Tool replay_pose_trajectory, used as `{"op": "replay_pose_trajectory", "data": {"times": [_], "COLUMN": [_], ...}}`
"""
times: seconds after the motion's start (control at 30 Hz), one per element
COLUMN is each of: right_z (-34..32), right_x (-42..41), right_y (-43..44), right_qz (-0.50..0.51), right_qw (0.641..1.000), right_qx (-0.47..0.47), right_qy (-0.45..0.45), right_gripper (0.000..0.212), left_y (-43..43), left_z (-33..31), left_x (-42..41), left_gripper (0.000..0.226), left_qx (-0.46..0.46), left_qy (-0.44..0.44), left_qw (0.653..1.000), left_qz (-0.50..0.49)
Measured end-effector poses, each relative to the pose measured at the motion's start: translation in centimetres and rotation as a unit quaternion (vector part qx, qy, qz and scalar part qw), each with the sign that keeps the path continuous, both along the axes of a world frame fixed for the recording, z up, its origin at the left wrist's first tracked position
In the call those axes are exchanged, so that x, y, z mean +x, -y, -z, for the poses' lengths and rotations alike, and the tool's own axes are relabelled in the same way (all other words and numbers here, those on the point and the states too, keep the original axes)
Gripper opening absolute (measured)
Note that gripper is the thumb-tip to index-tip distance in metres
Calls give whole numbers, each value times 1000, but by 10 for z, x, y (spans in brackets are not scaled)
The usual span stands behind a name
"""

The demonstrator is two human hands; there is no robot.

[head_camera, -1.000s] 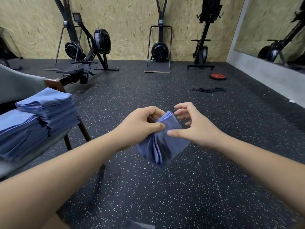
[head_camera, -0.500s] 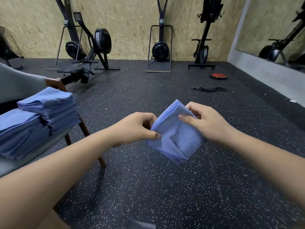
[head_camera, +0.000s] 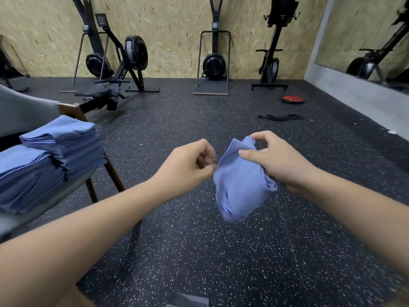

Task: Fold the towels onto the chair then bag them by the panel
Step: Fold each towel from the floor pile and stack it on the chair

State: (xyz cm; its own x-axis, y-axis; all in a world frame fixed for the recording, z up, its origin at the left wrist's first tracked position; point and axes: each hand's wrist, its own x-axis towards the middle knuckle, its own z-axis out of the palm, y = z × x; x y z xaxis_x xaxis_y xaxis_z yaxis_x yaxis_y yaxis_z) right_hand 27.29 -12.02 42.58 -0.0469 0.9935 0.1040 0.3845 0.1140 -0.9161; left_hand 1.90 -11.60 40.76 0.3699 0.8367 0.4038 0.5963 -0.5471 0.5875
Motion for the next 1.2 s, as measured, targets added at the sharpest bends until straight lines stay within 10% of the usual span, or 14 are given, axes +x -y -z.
{"op": "replay_pose_trajectory", "data": {"times": [0.3, 0.73, 0.97, 1.2], "right_z": [1, -10, -4, -4], "right_x": [4, 20, 3, 3], "right_y": [-5, -9, -3, 1], "right_qz": [76, 128, 115, 58], "right_qw": [990, 978, 982, 990], "right_qx": [-27, -1, -11, -83], "right_qy": [-118, -166, -150, -95], "right_gripper": [58, 50, 48, 36], "left_y": [36, 14, 37, 35], "left_z": [23, 41, 32, 16], "left_x": [44, 23, 58, 58], "left_gripper": [47, 18, 71, 25], "left_qx": [37, 73, 115, 67], "left_qy": [-69, -100, -52, -13], "left_qw": [996, 992, 992, 997], "left_qz": [47, -2, 2, -31]}}
